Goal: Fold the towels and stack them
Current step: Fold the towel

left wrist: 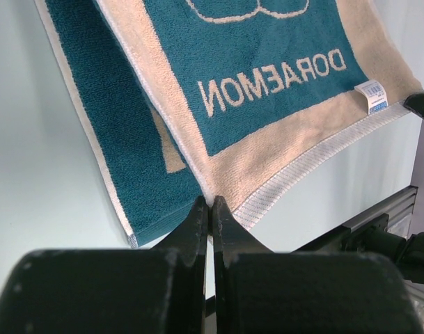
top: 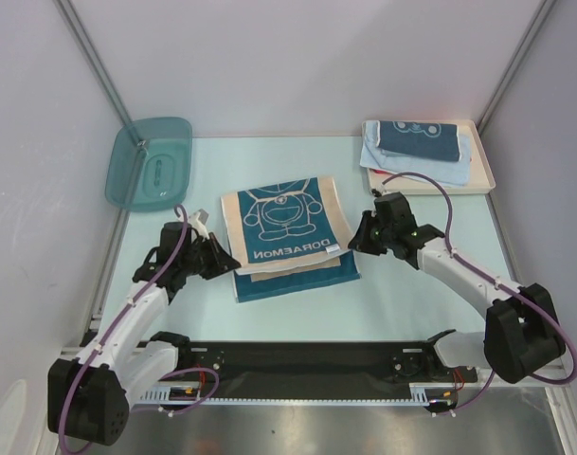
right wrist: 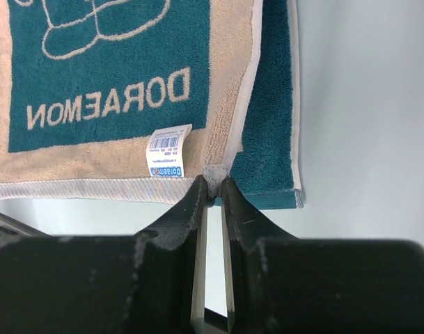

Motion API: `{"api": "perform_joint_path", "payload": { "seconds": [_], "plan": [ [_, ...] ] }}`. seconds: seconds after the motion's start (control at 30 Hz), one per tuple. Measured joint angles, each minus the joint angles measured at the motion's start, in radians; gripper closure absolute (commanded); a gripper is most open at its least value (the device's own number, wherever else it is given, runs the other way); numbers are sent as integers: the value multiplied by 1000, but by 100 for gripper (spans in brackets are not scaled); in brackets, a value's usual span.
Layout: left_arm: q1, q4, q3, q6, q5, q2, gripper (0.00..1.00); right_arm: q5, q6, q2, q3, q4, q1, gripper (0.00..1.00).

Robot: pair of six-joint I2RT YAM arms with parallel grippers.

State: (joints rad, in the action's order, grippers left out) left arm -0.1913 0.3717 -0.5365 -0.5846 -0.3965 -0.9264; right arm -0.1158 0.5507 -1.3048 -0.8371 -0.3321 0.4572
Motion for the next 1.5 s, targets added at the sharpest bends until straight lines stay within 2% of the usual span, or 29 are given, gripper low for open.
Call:
{"api": "perform_joint_path", "payload": {
  "seconds": [0.33, 0.63, 1.5],
  "plan": [
    [-1, 6, 2, -10, 0, 18, 100, 7, 0, 43, 11, -5, 21, 100],
    [-1, -19, 66, -44, -1, 12, 100, 7, 15, 46, 91, 13, 32, 100],
    [-1, -163, 171, -73, -11, -134, 100, 2, 42, -45, 196, 134, 45, 100]
  ]
}}
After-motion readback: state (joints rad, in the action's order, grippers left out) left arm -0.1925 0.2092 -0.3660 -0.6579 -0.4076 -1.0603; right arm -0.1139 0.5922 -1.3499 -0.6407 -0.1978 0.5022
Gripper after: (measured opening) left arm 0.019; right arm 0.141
